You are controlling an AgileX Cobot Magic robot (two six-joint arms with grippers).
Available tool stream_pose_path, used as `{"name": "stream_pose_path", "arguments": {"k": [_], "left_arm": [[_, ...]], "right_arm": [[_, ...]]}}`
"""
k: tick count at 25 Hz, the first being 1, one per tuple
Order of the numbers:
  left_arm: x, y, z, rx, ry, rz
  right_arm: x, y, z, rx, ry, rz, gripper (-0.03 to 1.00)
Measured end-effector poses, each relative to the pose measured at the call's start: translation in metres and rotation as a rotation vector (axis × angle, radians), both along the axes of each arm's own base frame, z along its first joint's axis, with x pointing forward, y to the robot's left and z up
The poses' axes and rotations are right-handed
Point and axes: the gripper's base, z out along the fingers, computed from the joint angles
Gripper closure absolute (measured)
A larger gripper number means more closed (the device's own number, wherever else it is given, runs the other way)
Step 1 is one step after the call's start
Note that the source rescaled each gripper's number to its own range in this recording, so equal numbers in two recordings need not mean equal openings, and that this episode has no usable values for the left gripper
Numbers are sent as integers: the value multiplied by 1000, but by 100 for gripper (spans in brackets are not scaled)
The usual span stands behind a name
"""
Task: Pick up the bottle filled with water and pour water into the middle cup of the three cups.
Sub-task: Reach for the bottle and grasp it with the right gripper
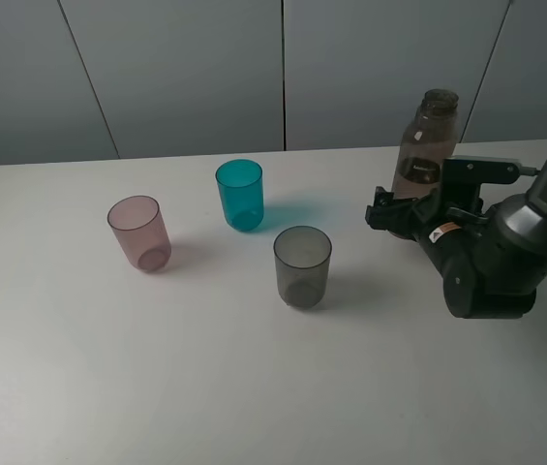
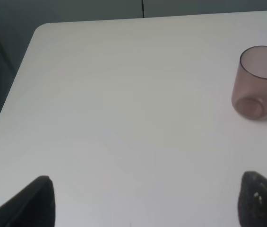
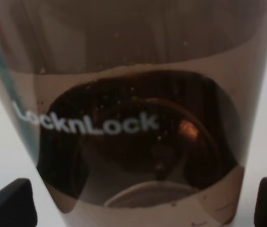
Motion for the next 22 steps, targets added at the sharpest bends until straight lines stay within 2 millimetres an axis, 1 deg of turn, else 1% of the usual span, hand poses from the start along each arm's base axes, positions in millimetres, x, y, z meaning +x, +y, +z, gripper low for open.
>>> {"name": "stream_pose_path", "arguments": {"k": [7, 11, 17, 22], "left_arm": [[0, 0, 0, 0, 0, 0], [0, 0, 0, 0, 0, 0], [0, 0, 0, 0, 0, 0], [0, 0, 0, 0, 0, 0]], "right_arm": [[5, 0, -1, 3, -9, -6, -3], [9, -3, -1, 6, -16, -21, -3], [10, -6, -13, -6, 13, -30, -3], [17, -3, -11, 4, -10, -28, -3]]}}
